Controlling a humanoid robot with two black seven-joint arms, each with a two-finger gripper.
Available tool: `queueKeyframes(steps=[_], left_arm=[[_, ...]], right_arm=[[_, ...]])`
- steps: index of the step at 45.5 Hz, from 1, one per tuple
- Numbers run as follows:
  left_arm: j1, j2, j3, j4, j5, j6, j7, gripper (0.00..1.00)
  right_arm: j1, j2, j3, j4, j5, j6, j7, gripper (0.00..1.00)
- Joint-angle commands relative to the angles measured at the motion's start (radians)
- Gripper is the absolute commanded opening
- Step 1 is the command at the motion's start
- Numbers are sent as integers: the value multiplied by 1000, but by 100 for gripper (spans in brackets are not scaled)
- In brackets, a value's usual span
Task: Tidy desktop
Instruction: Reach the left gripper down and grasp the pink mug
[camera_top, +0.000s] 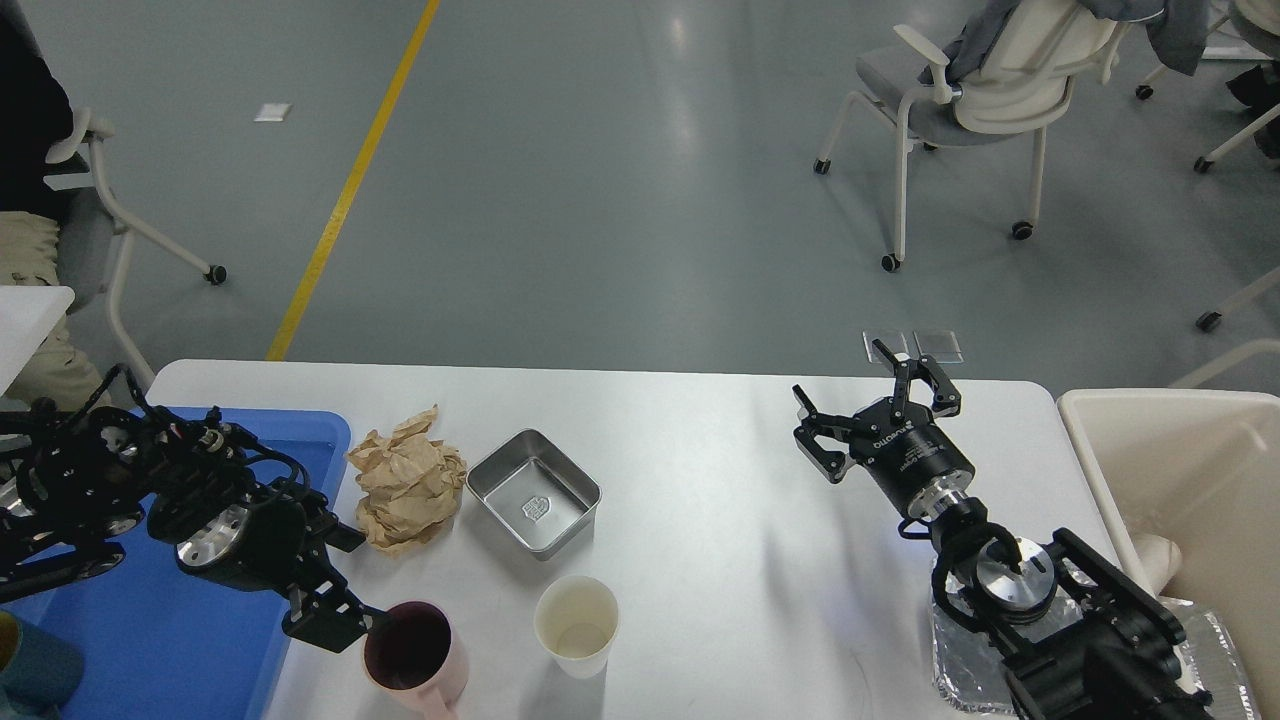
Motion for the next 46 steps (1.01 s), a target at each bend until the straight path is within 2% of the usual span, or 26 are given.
queueKeyframes(steps=[1,23,26,34,46], left_arm=[[0,-28,0,19,0,-17,-1,97],[65,-164,2,143,0,-15,-5,96],[74,-186,2,143,3,-12,-12,94],[78,-194,2,156,56,-6,-67,85],[94,-192,2,186,82,-1,-75,74]], right_arm=[[-3,0,1,1,0,4,0,100],[-7,-2,1,1,0,8,0,100],[-9,-2,1,-1,0,8,0,100],[-13,-2,2,1,0,8,0,100],[-13,-2,2,-1,0,8,0,100]])
